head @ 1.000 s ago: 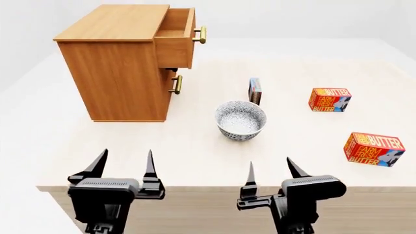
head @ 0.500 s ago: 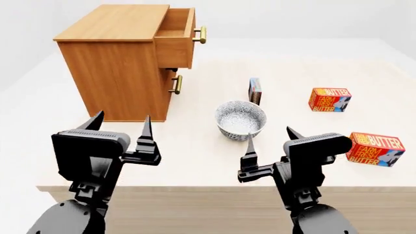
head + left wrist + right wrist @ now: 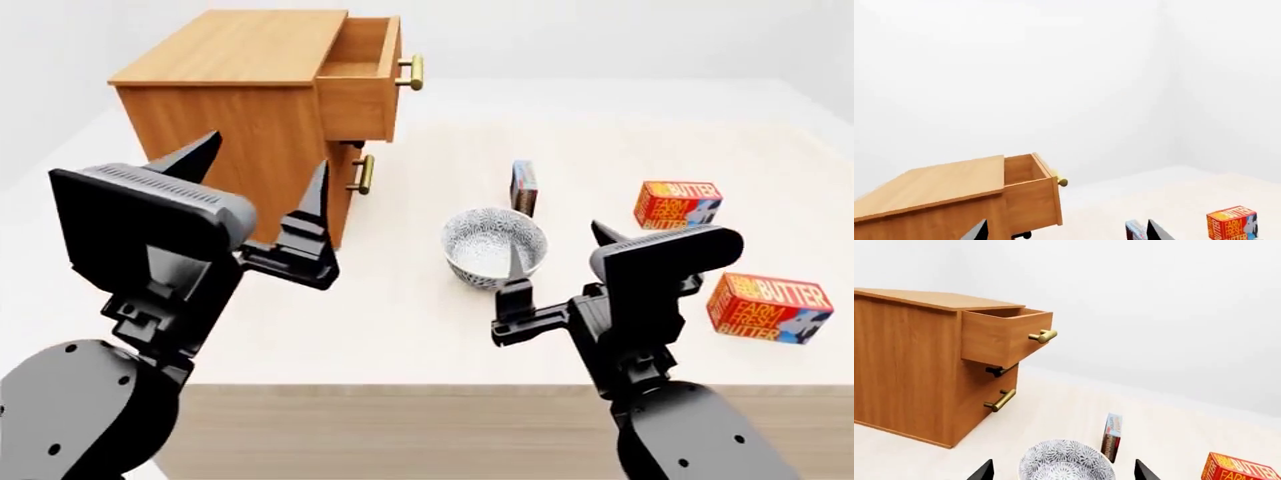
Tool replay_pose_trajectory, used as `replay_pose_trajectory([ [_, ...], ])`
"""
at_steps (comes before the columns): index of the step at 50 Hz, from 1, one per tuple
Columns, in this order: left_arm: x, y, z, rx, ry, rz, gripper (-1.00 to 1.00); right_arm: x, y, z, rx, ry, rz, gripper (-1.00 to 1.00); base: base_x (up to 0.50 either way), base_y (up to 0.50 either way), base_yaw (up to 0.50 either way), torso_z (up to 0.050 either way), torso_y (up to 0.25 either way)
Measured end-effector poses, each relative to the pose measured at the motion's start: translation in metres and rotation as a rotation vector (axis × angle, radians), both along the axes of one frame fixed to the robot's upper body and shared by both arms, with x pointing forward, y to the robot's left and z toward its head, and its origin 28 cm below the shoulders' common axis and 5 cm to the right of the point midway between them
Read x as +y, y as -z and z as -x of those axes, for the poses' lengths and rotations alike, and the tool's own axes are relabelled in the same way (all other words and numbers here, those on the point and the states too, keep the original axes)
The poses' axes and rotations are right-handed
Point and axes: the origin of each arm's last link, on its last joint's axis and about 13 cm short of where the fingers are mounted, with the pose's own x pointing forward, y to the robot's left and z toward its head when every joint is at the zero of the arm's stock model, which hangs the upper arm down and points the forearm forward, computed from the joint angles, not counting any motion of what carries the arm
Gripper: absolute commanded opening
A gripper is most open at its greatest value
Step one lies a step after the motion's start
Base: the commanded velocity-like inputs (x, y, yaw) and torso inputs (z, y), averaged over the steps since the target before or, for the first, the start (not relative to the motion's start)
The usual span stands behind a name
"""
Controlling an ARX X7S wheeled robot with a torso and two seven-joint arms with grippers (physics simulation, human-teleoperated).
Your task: Put the chocolate pudding in the top drawer of the cabinet and close it.
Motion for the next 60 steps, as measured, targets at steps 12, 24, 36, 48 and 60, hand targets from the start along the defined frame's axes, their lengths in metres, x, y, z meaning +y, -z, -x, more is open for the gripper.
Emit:
replay_pose_trajectory([
  [12,-0.001,-0.016,0.002,-0.031,0.059,-0.030,1.00,-0.002,-0.008,0.000,-0.014,-0.004,-0.002,1.00,0.06,0.00,0.00,0.000,0.000],
  [24,0.000,-0.025,0.000,-0.048,0.084,-0.029,1.00,-0.004,-0.012,0.000,-0.026,-0.001,-0.012,1.00,0.10,0.00,0.00,0.000,0.000],
  [36,-0.001,-0.030,-0.001,-0.054,0.100,-0.026,1.00,-0.005,-0.014,-0.001,-0.031,0.002,-0.019,1.00,0.10,0.00,0.00,0.000,0.000],
  [48,-0.002,-0.033,-0.001,-0.063,0.103,-0.033,1.00,-0.005,-0.014,-0.003,-0.030,0.002,-0.024,1.00,0.10,0.00,0.00,0.000,0.000],
  [60,-0.002,-0.035,-0.001,-0.067,0.105,-0.041,1.00,-0.004,-0.014,-0.003,-0.029,0.000,-0.029,1.00,0.10,0.00,0.00,0.000,0.000],
])
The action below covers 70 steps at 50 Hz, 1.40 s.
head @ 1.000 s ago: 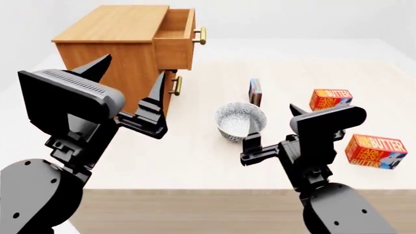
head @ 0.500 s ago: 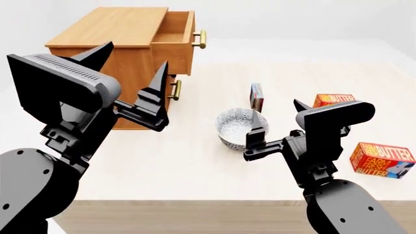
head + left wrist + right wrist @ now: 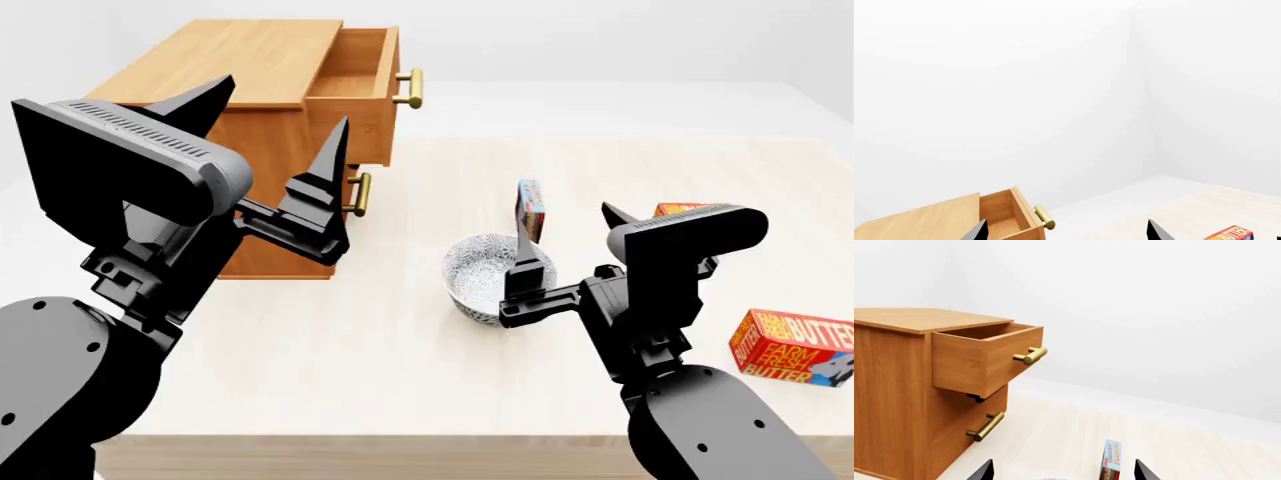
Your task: Put the chocolate pudding in the top drawer of the cabinet and close it.
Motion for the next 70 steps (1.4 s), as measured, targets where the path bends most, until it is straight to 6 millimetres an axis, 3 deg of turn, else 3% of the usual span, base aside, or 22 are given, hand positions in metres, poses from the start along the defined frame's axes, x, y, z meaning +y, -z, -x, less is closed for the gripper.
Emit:
replay_pose_trajectory([
  [70,-0.0020,-0.0011,0.0049,0.017,0.022,-0.016,1.00,-0.0009,0.0016,0.0002,0.002,-0.013,-0.022,1.00,0.11,0.00,0.00,0.000,0.000],
])
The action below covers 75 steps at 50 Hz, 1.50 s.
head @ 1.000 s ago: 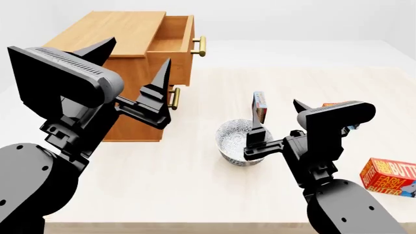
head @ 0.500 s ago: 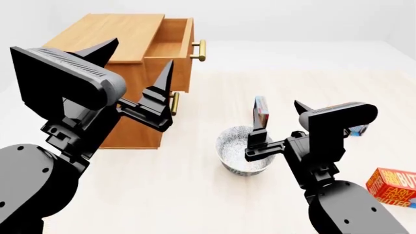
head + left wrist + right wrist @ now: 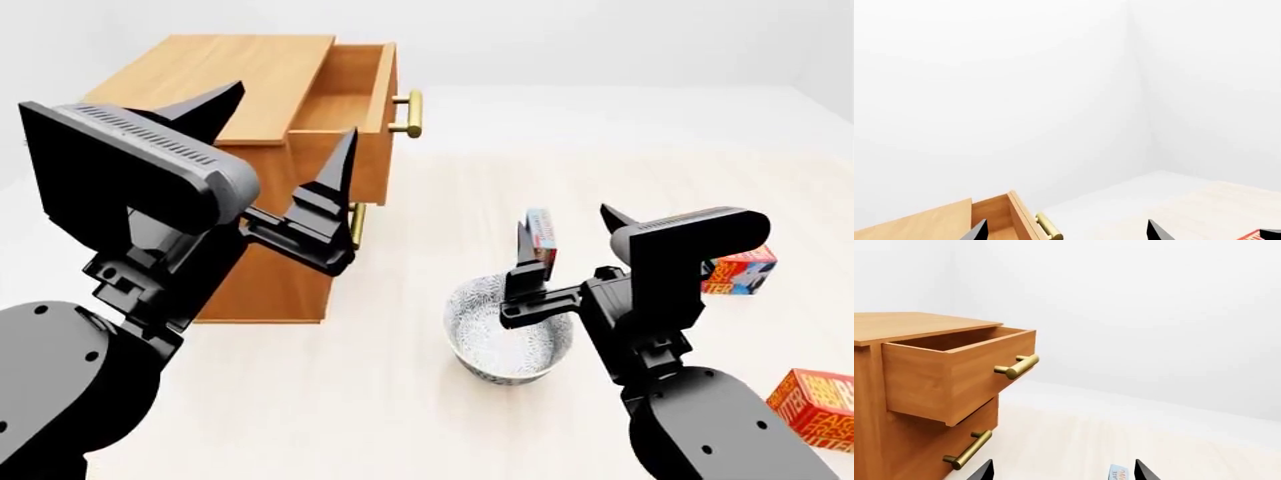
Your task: Put the chocolate pudding in the top drawer of the cabinet and close it.
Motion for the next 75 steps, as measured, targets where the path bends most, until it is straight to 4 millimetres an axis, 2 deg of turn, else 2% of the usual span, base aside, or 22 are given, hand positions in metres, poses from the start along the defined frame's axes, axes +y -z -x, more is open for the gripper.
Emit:
replay_pose_trajectory([
  [75,-0.0018,0.0003,0.0026,-0.009,0.013,-0.018,1.00,-0.0009,0.0014,0.0026,-0.004,0.000,-0.002,1.00,0.12,0.00,0.00,0.000,0.000],
])
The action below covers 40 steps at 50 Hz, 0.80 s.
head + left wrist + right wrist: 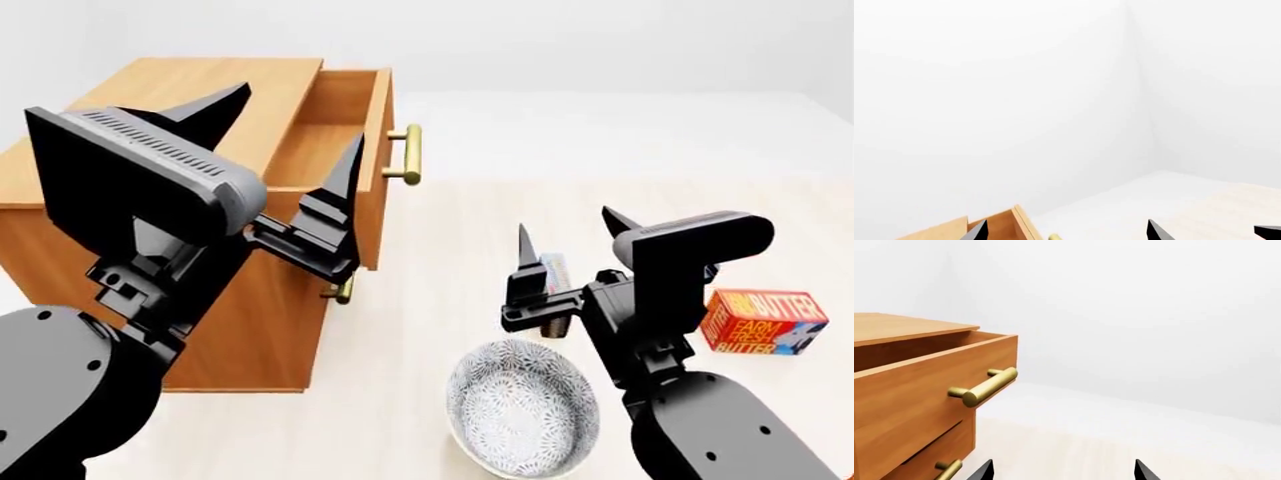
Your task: Put the chocolate pudding in the top drawer of the cabinet and close it.
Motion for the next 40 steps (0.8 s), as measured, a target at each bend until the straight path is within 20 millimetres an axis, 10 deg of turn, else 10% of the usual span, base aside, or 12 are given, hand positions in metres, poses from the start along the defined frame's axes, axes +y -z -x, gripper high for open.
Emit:
replay_pose_trajectory([
  [40,-0.0028,-0.0082,-0.0048,0.012,0.001,0.007,1.00,0.0003,0.0012,0.0063,-0.038,-0.005,0.004,1.00,0.04,0.00,0.00,0.000,0.000],
])
